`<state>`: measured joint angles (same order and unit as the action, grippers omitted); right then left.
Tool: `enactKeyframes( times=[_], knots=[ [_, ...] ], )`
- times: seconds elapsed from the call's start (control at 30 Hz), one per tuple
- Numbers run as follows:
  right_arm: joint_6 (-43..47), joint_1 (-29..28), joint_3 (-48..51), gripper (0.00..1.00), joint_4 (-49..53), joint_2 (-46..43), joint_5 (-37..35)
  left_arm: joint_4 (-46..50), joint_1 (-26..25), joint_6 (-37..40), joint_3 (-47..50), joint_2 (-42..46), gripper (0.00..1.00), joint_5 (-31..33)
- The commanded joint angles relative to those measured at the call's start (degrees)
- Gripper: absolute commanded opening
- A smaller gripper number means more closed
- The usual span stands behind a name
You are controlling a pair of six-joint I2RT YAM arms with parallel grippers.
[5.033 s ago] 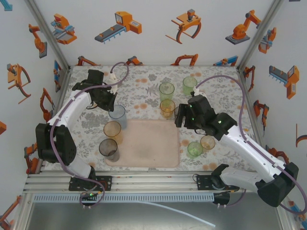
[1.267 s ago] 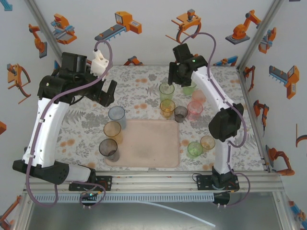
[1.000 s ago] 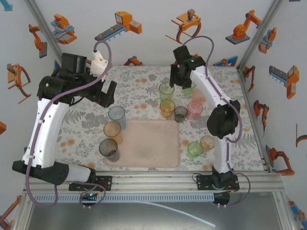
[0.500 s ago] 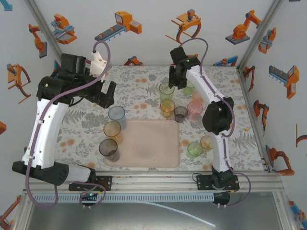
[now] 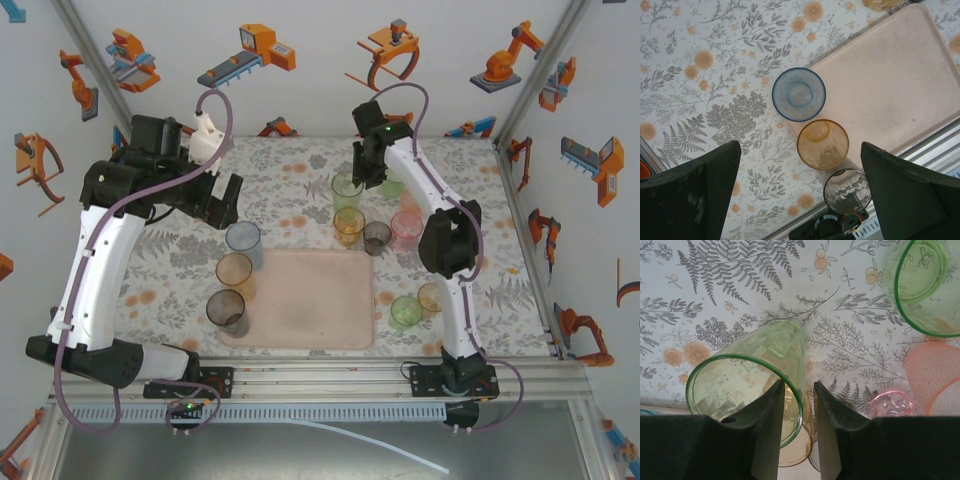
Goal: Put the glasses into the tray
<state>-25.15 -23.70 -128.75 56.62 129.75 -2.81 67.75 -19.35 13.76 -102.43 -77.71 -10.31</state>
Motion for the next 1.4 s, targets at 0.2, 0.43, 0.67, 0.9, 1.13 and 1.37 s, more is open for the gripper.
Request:
enactKeyframes(
  times=[0.2,0.43,0.67,0.9,1.13,1.37],
  knots=[
    [1.8,0.4,-1.9,0.22,0.3,0.6,-1.0,0.0,0.6,-0.9,-0.2,1.6,0.97,-1.0],
    [2.3,0.4,-2.6,0.17,0.3,0.9,-0.8,0.0,0.7,-1.0,-0.4,1.6,0.97,-0.8],
    [2.7,0.4,-4.2,0.12,0.3,1.3,-1.1,-0.4,0.7,-1.2,-0.5,1.5,0.97,-0.7],
    [3.3,0.4,-6.4,0.10,0.4,1.2,-2.5,-0.5,0.7,-1.1,-1.9,0.8,0.97,-0.6],
    [3.5,0.4,-9.0,0.10,1.3,-0.2,-3.8,-1.3,1.5,-1.9,-1.5,0.7,0.97,-0.2],
    [3.8,0.4,-8.5,0.10,2.0,-3.4,-4.3,-2.2,3.6,-3.0,-1.5,1.1,0.97,-1.3]
  ],
)
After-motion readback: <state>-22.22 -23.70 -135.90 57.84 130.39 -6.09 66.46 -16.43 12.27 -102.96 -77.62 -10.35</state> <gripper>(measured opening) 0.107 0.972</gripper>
